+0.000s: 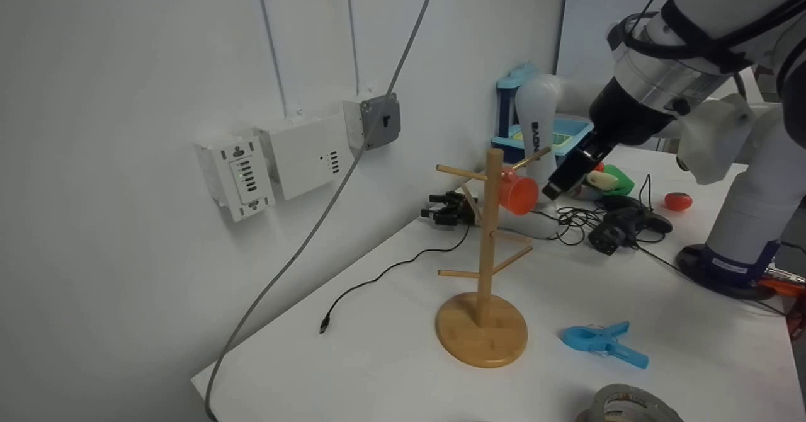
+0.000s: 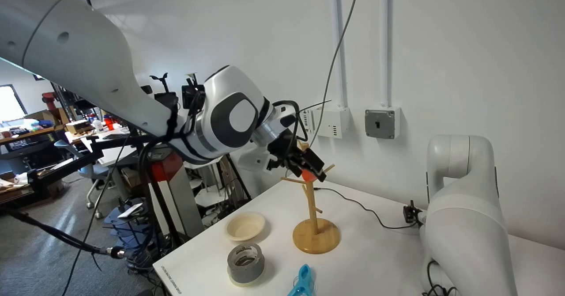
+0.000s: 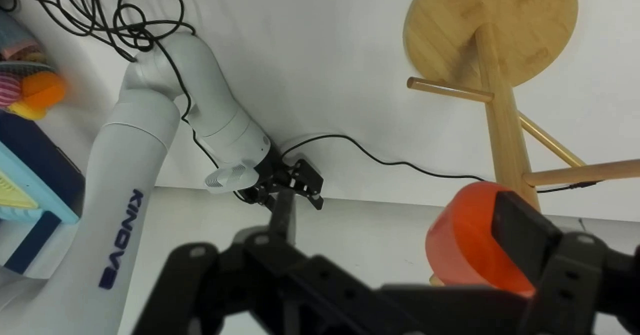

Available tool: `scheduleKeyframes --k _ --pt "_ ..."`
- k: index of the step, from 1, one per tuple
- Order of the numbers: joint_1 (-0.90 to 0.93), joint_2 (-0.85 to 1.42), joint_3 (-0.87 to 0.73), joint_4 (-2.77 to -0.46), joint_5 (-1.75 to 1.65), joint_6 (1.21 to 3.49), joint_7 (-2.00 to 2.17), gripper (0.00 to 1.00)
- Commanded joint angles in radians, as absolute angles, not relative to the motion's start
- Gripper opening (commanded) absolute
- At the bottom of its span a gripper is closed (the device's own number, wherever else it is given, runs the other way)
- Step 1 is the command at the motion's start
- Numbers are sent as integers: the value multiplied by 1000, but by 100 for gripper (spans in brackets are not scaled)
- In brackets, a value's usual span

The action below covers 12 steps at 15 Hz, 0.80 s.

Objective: Remove the blue and orange objects from the hanger

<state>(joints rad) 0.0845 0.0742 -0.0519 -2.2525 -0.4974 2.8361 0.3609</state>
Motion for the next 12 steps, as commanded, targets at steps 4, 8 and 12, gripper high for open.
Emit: scheduleKeyframes --k 4,8,12 --pt "82 117 -55 -2256 -495 2926 380 100" --pt "85 131 -57 -2246 -504 2954 392 96" --pt "83 141 -62 -2241 -509 2970 396 90"
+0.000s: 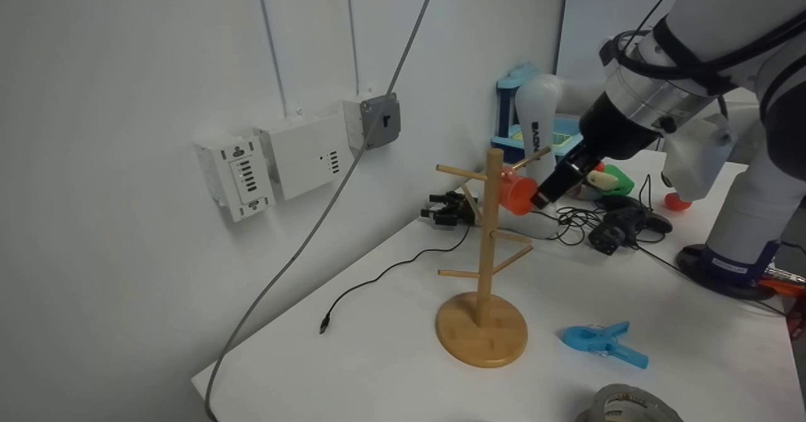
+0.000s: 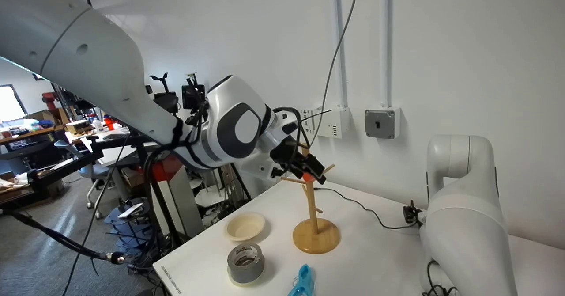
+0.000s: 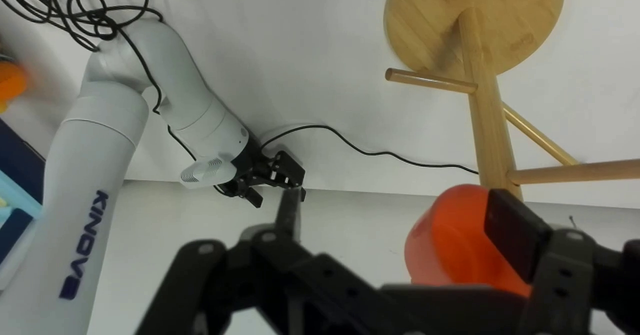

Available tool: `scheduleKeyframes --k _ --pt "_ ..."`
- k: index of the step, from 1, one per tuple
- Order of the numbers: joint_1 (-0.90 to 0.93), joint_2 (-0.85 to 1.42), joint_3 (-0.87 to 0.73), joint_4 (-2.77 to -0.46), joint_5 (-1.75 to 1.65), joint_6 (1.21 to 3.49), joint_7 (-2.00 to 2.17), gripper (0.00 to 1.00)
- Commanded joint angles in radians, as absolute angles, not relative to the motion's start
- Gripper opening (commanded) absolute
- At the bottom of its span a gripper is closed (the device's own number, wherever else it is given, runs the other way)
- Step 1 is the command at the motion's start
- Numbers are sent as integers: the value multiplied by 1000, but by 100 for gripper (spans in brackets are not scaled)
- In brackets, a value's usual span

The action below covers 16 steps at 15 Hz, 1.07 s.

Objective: Remove the blue and orange objects from the hanger

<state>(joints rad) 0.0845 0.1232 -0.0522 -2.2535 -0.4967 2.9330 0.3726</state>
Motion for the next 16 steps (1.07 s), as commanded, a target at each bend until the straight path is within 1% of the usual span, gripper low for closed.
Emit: scheduleKeyframes --k 1,3,4,5,6,7,8,9,11,13,14,15,16 --pt "82 143 -64 -2240 -509 2971 396 81" --pt "83 147 -66 -2239 -509 2973 398 57" --pt "84 147 -66 -2239 -507 2970 399 50" --pt "84 149 -65 -2238 -505 2970 399 41" --pt "85 151 -64 -2236 -502 2970 398 34" --pt "85 153 -62 -2235 -500 2970 395 33" --pt "85 155 -61 -2233 -500 2970 394 43" --pt "86 156 -60 -2232 -499 2969 394 60" --pt "88 157 -59 -2230 -503 2970 394 70" --pt "89 157 -58 -2228 -504 2970 394 85" --pt "90 157 -58 -2227 -505 2971 394 88" --pt "91 158 -60 -2224 -507 2972 397 87" --pt "92 160 -61 -2221 -509 2973 400 90"
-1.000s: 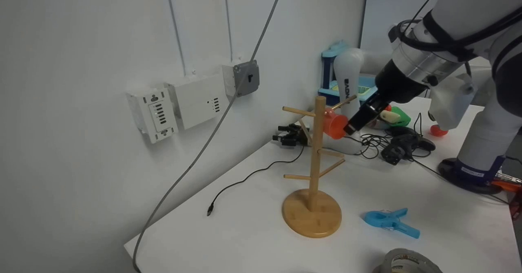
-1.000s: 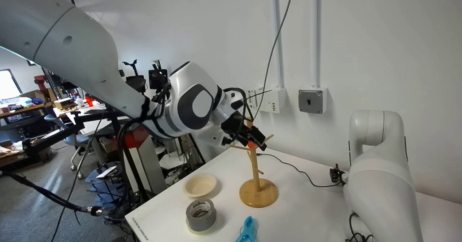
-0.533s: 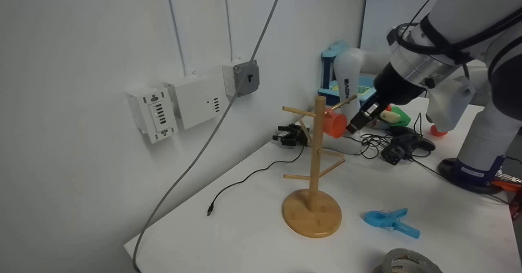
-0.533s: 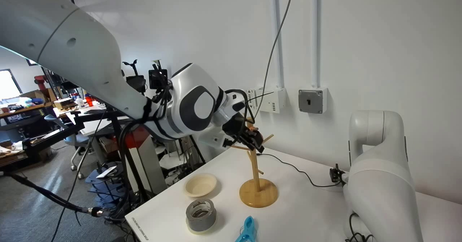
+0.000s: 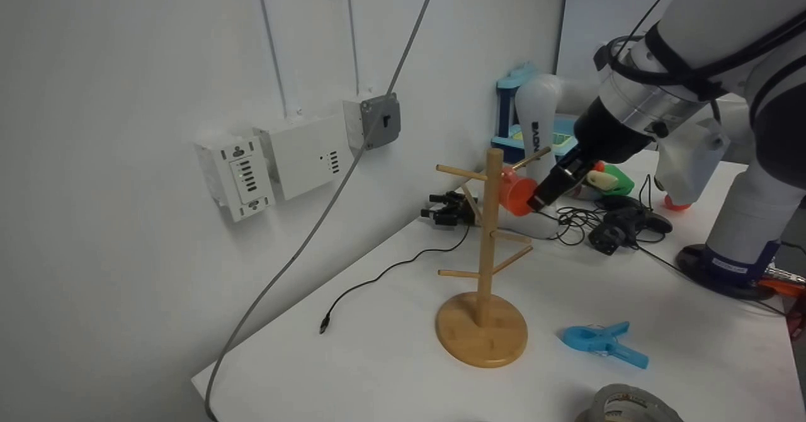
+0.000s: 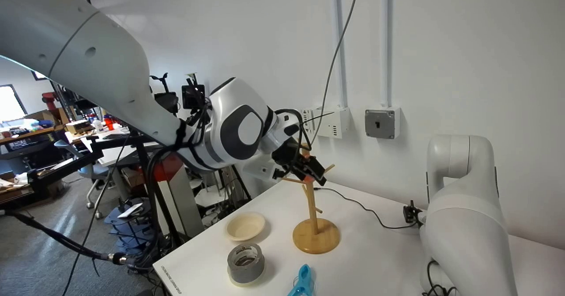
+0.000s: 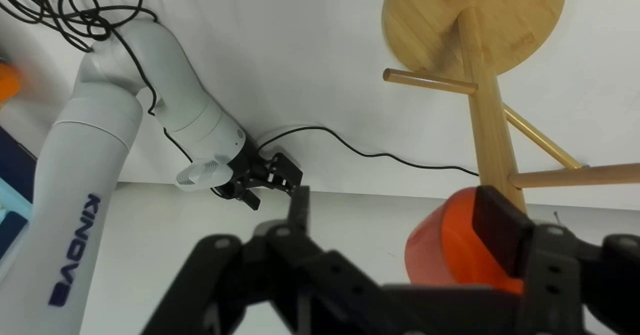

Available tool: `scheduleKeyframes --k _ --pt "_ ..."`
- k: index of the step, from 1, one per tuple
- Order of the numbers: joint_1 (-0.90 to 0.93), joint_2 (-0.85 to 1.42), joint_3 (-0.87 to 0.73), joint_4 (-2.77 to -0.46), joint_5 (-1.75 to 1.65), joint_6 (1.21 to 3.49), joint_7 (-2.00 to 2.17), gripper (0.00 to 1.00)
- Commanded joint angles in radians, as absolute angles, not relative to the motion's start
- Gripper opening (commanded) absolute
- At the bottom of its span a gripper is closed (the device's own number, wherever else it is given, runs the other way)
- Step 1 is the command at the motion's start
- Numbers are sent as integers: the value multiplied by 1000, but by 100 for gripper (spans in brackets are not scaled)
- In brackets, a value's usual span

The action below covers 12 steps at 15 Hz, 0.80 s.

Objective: Remove the blue and orange objects from the hanger

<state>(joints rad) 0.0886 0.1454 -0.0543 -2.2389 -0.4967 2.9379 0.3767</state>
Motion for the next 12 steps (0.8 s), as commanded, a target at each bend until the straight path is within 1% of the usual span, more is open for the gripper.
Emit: scheduleKeyframes --k 1,3,5,6,8,9,12 --pt "93 161 -62 -2218 -510 2975 403 85" --pt "97 167 -67 -2207 -522 2980 415 74" --pt "98 178 -73 -2195 -531 2989 429 53" --pt "100 180 -74 -2191 -532 2991 436 49" --pt "102 189 -77 -2185 -535 2999 449 34" --pt "103 194 -78 -2181 -537 3002 454 24" --pt "109 201 -83 -2173 -546 2999 470 2"
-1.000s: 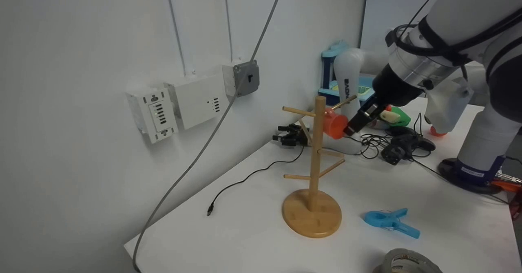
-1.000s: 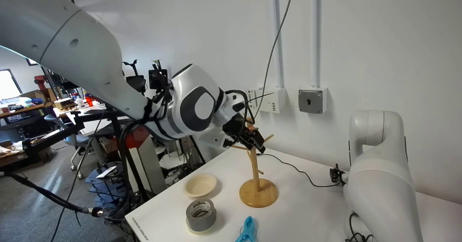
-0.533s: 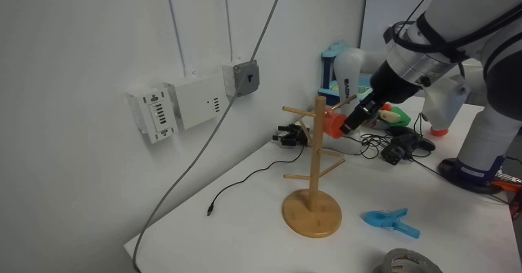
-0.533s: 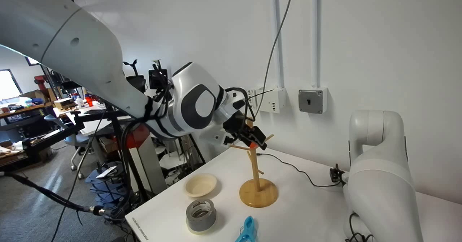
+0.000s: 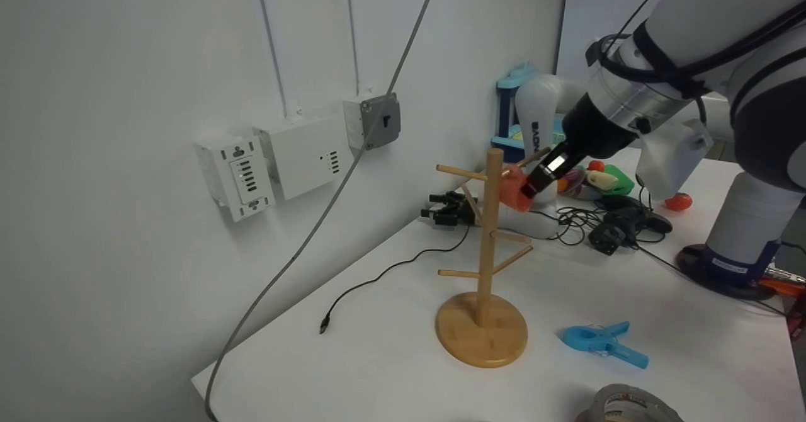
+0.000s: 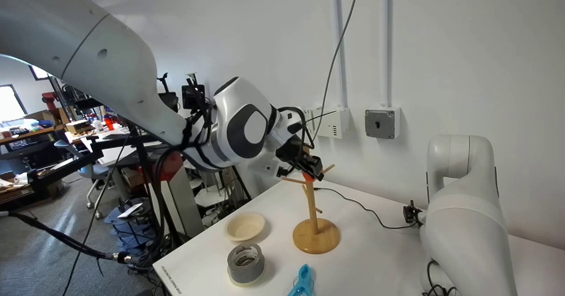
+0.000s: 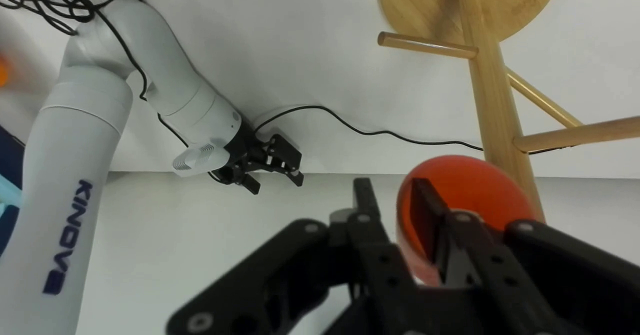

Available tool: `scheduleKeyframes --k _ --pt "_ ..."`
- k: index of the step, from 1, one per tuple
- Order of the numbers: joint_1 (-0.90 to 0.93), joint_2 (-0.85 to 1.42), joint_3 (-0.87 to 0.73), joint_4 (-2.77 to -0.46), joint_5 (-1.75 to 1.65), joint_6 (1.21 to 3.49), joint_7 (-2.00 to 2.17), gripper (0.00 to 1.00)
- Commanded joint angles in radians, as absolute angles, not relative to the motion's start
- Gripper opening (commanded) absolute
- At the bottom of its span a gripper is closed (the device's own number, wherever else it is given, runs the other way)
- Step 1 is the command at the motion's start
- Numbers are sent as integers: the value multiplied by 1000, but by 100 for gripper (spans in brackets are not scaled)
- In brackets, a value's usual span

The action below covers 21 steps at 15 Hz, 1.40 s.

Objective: Remove the blue and orange objects from the hanger

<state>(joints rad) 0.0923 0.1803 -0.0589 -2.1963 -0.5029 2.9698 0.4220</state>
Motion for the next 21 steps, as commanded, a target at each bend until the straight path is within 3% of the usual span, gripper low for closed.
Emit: scheduleKeyframes --k 1,21 --pt "111 202 -85 -2170 -549 2997 475 0" --pt "119 139 -161 -2190 -827 2985 713 1"
